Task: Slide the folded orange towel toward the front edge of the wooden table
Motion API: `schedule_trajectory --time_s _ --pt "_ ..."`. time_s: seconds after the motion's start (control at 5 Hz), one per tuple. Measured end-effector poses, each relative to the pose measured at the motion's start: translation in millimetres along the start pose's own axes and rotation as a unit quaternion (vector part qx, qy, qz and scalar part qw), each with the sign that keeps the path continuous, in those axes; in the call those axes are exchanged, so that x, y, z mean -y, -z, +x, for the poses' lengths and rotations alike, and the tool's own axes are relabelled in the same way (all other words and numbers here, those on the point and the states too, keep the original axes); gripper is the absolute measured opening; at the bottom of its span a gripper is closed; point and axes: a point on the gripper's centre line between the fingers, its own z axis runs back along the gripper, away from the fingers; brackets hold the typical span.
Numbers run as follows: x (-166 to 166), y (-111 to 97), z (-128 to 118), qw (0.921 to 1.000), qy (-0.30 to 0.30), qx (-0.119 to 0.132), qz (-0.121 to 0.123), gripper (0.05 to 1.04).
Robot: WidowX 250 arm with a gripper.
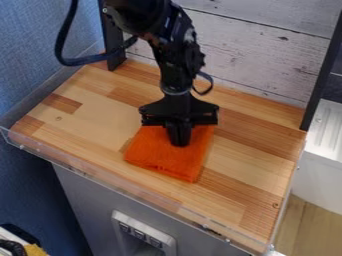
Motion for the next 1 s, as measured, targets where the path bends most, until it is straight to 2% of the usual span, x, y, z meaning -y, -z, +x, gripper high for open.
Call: schedule_trajectory --time_s 0.2,0.4,0.6,0.8,1.0 --pt "4.0 -1.7 -15.5 0.9983 0.056 -0.011 0.014 0.059" --pt "4.5 -2.9 -26.0 0.9931 0.109 -0.031 0.028 0.059" --pt "3.4 -4.1 -30.9 0.9867 0.151 -0.051 0.031 0.074" --pt "0.4 -11.4 -40.7 0.9792 0.183 -0.083 0.031 0.229" --pt "1.5 -32.4 -44.1 0.9756 0.198 -0.093 0.021 0.457"
